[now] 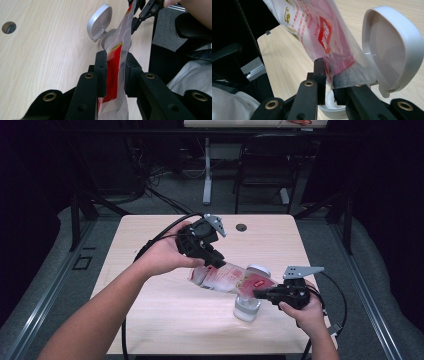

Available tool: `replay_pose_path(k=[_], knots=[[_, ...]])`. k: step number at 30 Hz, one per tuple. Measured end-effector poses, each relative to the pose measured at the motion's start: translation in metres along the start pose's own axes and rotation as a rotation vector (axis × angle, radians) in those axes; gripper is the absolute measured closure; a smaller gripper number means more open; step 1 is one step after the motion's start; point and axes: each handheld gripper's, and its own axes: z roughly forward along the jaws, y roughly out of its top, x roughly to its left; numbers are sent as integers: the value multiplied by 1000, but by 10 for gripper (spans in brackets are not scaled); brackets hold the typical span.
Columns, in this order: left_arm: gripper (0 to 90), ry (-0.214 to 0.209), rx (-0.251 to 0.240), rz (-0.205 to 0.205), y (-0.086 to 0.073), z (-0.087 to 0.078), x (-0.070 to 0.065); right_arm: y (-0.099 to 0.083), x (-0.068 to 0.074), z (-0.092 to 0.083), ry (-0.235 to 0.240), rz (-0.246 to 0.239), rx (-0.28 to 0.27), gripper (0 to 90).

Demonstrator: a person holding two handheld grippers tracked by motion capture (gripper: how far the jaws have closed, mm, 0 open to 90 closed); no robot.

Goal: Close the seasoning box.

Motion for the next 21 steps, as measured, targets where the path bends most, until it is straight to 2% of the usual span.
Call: replay_pose_path(k=[12, 21], knots=[[766, 0, -7, 7, 2, 3, 0, -3, -1, -3, -12, 11, -5, 834], [766, 3, -11, 7, 2, 0, 0, -2, 1, -2, -1, 6, -9, 834]])
